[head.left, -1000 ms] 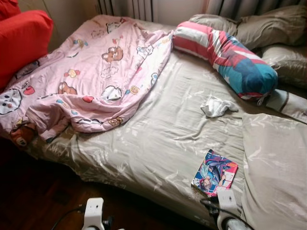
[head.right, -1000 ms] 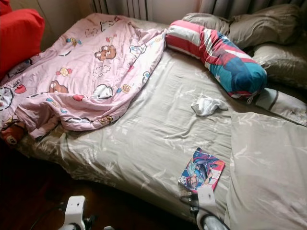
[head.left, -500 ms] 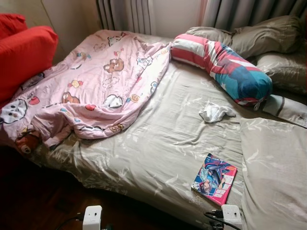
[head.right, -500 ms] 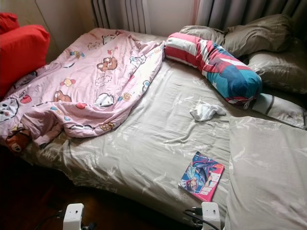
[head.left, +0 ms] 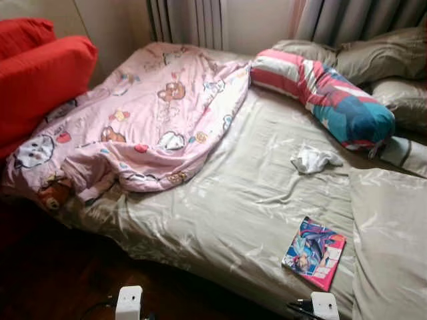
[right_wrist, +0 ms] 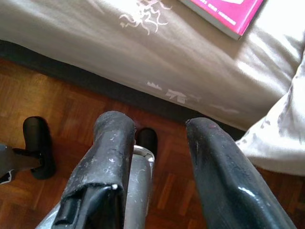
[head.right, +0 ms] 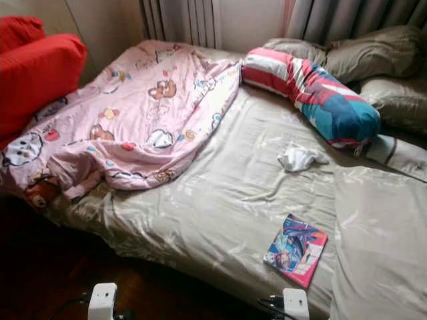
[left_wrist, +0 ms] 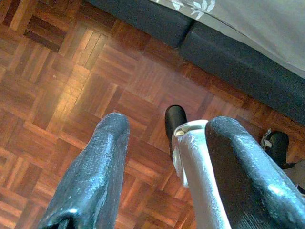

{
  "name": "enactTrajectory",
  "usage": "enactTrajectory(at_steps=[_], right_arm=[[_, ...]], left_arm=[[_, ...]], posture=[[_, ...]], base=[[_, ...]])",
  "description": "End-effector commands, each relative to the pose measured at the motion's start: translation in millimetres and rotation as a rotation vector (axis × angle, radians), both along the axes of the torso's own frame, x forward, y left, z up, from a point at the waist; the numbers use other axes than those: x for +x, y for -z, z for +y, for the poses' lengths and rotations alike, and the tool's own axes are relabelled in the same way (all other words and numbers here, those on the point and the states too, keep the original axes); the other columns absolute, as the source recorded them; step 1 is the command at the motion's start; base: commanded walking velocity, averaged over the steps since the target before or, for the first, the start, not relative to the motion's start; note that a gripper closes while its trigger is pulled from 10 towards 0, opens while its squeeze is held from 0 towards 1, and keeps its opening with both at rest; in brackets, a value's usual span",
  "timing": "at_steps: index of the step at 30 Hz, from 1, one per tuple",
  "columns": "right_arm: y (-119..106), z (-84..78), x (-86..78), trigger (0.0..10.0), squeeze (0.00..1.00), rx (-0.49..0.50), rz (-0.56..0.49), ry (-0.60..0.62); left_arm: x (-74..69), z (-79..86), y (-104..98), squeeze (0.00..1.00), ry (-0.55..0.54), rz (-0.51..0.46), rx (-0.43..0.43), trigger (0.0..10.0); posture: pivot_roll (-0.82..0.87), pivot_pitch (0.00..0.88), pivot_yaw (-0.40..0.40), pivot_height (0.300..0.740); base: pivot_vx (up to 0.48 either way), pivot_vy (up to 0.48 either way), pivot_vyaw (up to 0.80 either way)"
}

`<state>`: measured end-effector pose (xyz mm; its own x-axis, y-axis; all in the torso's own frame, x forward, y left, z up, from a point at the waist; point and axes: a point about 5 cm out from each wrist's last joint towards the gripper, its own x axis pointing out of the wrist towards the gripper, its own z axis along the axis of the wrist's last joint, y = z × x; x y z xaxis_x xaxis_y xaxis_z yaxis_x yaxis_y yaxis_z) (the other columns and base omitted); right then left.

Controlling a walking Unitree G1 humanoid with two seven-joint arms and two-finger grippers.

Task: Clean up the room

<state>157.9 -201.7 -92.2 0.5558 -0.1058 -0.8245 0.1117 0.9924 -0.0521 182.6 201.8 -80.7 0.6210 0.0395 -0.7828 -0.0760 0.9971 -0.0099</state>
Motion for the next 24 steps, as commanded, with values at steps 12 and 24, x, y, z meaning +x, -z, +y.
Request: enactTrajectory(at_steps=[12, 24], right_arm=[[4.1, 0.0, -9.5, 10.0, 0.0, 0.006, 0.036, 0.011], [3.9, 0.7, -8.2, 10.0, 0.0, 0.003, 0.042, -0.009]], left_arm=[[-7.2, 2.9, 3.3, 0.0, 0.016, 0.033, 0.026, 10.0], [-6.1, 3.4, 2.8, 0.0, 0.01, 0.031, 0.03, 10.0]], posture=[[-0.1, 0.113, 0.032, 0.74], [-0.1, 0.119, 0.029, 0.74]], base=[[0.0, 0.154, 0.0], [0.0, 0.15, 0.0]])
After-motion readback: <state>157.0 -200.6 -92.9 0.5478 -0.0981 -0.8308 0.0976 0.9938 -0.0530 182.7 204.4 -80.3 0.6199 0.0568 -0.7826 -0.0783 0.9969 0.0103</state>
